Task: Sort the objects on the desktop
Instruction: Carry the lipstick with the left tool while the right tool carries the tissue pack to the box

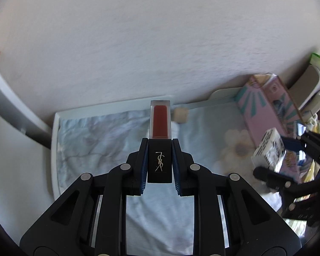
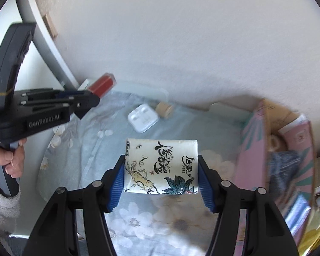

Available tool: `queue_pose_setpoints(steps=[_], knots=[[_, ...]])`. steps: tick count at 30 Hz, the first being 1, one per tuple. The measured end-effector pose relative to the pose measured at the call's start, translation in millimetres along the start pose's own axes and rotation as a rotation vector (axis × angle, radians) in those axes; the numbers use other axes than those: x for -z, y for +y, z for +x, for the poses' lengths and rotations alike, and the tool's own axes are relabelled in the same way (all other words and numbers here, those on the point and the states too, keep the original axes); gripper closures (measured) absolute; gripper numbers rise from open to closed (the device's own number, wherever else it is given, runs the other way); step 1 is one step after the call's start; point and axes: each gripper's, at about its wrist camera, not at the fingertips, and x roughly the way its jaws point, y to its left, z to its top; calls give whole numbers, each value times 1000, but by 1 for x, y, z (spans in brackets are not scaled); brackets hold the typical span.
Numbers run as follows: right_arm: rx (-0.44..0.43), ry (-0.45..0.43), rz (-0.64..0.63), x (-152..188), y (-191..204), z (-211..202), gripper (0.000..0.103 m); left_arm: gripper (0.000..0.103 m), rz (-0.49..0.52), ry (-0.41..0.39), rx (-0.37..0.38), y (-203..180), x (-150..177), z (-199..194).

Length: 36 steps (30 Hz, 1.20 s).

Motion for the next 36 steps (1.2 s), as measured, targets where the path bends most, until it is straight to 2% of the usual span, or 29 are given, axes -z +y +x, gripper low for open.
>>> queue_pose_setpoints(steps=[6, 10, 17, 21, 27, 29, 36], knots=[[12, -39, 38, -7, -48, -36, 46, 85, 53, -36, 38, -47, -19, -10], [-15, -48, 70, -12, -86, -60, 46, 85, 98, -59, 75, -85, -33, -20], [56, -43, 22, -27, -153, -91, 46, 85, 170, -73, 161, -154, -44, -26], [63, 1, 30, -28, -182, -79, 46, 85, 217, -44, 222, -203, -42, -15], [36, 75, 46, -18, -210, -38, 46, 85, 269, 28, 279, -262, -30, 13], [33, 91, 64, -18, -216, -28, 46, 85, 279, 55, 285, -280, -24, 24], [-11, 137, 102, -12, -240, 3, 46, 85, 283, 129, 277, -310, -1, 54]])
